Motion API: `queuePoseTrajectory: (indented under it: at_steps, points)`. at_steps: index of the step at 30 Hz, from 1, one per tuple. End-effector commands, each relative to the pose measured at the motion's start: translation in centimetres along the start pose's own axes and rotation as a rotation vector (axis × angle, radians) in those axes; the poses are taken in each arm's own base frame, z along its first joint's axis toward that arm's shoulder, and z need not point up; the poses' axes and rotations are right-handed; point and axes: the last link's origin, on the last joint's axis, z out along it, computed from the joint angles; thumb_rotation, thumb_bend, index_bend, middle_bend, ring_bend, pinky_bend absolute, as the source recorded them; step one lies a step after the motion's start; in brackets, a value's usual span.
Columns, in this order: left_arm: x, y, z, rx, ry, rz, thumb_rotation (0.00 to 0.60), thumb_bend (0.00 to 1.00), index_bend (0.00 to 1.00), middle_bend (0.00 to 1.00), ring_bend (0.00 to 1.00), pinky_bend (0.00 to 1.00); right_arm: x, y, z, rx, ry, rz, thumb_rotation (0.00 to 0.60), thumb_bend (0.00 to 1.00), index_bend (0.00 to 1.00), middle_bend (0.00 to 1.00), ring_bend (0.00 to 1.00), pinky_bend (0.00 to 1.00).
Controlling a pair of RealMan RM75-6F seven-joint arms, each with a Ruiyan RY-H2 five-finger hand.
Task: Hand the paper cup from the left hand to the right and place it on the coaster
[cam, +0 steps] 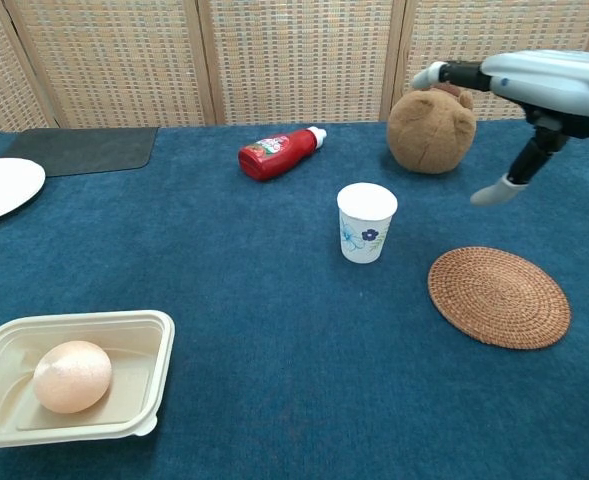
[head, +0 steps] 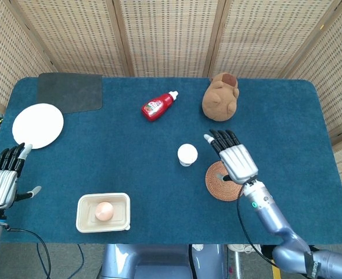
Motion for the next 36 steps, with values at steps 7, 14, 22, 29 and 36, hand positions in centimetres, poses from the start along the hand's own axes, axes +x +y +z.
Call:
queuePoseTrajectory:
  at_steps: [7, 14, 22, 29, 36]
  points:
    - [-0.4, 0.0, 0.2, -0.001, -0.018, -0.002, 0.6, 0.13, 0.0, 0.0, 0.0, 0.0, -1.2, -3.5, 6.0, 0.035, -0.102, 0.006, 0.6, 0.02, 0.11, 0.0, 0.0, 0.0]
    - [-0.8, -0.4, 0.4, 0.004, -0.034, -0.002, 0.6, 0.13, 0.0, 0.0, 0.0, 0.0, -3.6, -4.2, 7.5, 0.019, -0.18, 0.002, 0.6, 0.02, 0.14, 0.0, 0.0, 0.0]
    - [-1.0, -0.2, 0.4, -0.012, -0.043, -0.005, 0.6, 0.13, 0.0, 0.0, 0.0, 0.0, -4.6, -3.9, 8.4, -0.009, -0.222, -0.002, 0.6, 0.02, 0.16, 0.0, 0.0, 0.0]
    - [-1.0, -0.2, 0.5, -0.012, -0.05, -0.007, 0.6, 0.13, 0.0, 0.0, 0.0, 0.0, -4.6, -3.9, 9.3, -0.018, -0.23, -0.003, 0.6, 0.02, 0.17, 0.0, 0.0, 0.0]
    - [-1.1, -0.3, 0.5, -0.008, -0.054, -0.01, 0.6, 0.13, 0.0, 0.0, 0.0, 0.0, -4.9, -3.7, 9.9, -0.023, -0.245, -0.011, 0.6, 0.02, 0.23, 0.02, 0.0, 0.0]
